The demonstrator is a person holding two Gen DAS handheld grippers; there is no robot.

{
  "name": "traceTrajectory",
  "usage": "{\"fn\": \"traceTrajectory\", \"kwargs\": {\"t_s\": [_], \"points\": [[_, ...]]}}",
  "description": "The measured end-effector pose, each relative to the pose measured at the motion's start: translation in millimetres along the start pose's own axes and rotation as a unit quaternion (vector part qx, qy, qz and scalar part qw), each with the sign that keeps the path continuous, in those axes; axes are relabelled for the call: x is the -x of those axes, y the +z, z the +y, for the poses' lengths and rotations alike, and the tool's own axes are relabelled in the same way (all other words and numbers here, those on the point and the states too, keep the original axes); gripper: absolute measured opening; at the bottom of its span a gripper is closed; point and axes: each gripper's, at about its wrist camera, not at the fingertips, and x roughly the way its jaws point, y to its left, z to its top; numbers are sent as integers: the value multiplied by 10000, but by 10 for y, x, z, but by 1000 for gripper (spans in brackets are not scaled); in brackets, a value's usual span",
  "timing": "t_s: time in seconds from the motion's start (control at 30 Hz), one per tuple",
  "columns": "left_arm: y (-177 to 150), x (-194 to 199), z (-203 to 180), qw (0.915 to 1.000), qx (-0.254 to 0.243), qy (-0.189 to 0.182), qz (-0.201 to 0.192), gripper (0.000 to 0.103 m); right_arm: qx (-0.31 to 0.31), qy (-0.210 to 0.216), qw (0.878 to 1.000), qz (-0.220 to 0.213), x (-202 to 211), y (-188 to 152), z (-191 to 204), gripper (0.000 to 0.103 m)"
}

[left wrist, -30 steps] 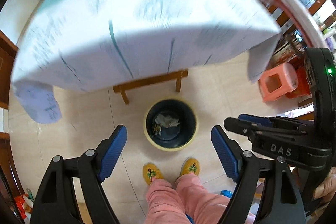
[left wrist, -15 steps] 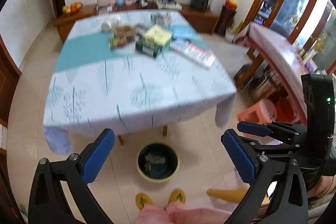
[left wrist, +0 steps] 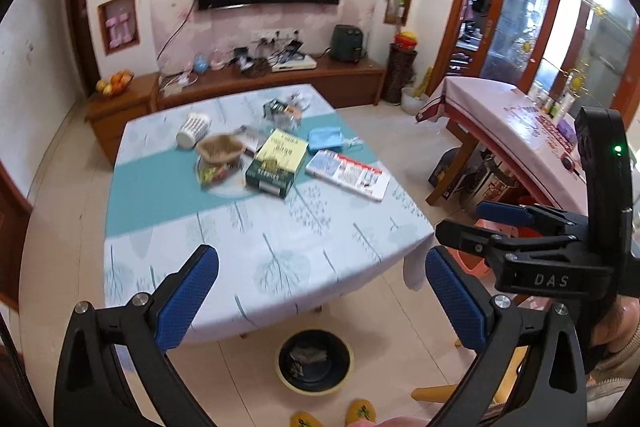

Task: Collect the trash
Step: 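Raise both tools back over the table toward the boxes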

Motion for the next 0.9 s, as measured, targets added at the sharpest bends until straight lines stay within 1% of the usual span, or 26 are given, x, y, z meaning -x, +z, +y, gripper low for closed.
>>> {"fn": "traceTrajectory", "kwargs": {"t_s": [0.1, 0.17, 0.23, 0.37, 0.47, 0.6, 0.7, 0.8, 0.9], "points": [[133, -37, 100, 9999, -110, -90, -82, 102, -92, -198, 9997, -108, -37, 108, -14, 87], [207, -85, 178, 9997, -169, -108, -135, 102, -254, -189, 9994, -127, -85, 180, -61, 92], [289, -175, 255, 9996, -229, -68, -166, 102, -433, -188, 9988, -163, -125, 238, -127, 95], [456, -463, 383, 9996, -276, 39, -87, 102, -681, -305, 9970, -201, -232, 362, -295, 96], [579, -742, 450, 9996, -288, 64, 3, 102, -640, -388, 9971, -128, -370, 481, -453, 96], [769, -1304, 511, 9994, -259, -38, 236, 102, -361, -509, 9980, 29, -713, 661, -707, 96], [899, -1780, 528, 9983, -306, 162, 472, 102, -152, -420, 9986, 274, -1092, 825, -927, 96], [1042, -2396, 566, 9948, -343, 311, 905, 102, 57, -324, 9981, 525, -1513, 986, -1140, 96], [1135, -2949, 582, 9903, -441, 449, 1238, 102, 365, -199, 9961, 776, -1977, 1118, -1324, 96]]}}
